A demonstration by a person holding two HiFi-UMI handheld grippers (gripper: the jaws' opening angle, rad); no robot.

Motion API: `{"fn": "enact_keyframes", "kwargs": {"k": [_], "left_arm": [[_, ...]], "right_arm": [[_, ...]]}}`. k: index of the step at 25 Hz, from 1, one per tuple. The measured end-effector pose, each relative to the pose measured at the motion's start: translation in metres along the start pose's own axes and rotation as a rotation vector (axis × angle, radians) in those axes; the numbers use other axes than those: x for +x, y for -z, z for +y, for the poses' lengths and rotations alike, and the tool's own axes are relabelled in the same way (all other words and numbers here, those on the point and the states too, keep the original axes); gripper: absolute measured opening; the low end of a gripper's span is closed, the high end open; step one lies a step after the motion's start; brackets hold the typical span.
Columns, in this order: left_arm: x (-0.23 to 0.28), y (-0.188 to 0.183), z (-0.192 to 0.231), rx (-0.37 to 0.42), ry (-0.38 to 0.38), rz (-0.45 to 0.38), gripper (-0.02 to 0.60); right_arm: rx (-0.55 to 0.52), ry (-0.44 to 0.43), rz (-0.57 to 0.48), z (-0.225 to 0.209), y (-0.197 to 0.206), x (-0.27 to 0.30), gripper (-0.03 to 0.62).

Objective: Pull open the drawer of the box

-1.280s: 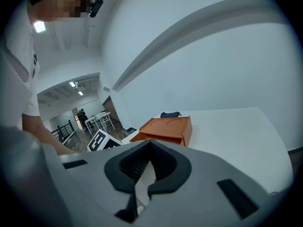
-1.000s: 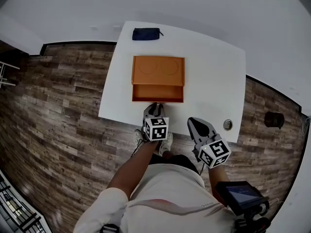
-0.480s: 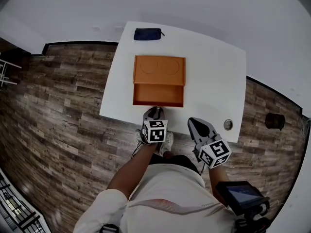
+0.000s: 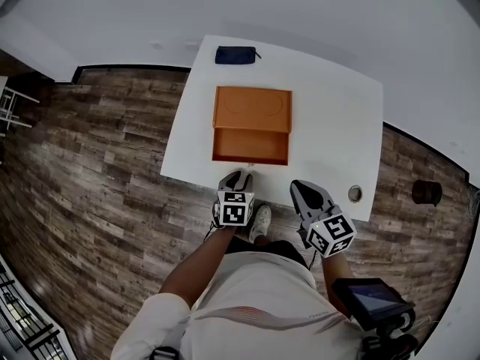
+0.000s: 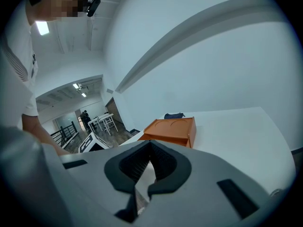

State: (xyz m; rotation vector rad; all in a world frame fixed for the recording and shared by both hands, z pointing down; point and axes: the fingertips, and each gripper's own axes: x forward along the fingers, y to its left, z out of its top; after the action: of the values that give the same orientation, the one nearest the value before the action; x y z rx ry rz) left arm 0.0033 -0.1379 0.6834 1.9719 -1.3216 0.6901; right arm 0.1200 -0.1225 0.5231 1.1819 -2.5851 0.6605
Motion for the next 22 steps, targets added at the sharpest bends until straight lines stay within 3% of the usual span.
{"fn": "enact_keyframes", "kwargs": {"k": [4, 7, 15, 22], "left_arm": [[-0.043, -0.001, 0.006, -0.018, 0.061, -0.055, 0.119], [-0.082, -0.017, 0.015, -0.017, 0.082, -0.142, 0.009], [-0.175, -0.108, 0.031, 0.1, 0.1, -0.433, 0.009], [-0.235, -0.187, 0.031, 0.201, 0.095, -0.635, 0.009]], "right_arm": [[-0.006, -0.009, -0.023, 0.008, -0.009, 0.004, 0.003], [-0.017, -0.02, -0.045, 0.017, -0.018, 0.008, 0.003], [-0.049, -0.025, -0.13, 0.037, -0.062, 0.013, 0.003], [-0.067, 0.01, -0.244, 0.048, -0.128, -0.002, 0.003]]}}
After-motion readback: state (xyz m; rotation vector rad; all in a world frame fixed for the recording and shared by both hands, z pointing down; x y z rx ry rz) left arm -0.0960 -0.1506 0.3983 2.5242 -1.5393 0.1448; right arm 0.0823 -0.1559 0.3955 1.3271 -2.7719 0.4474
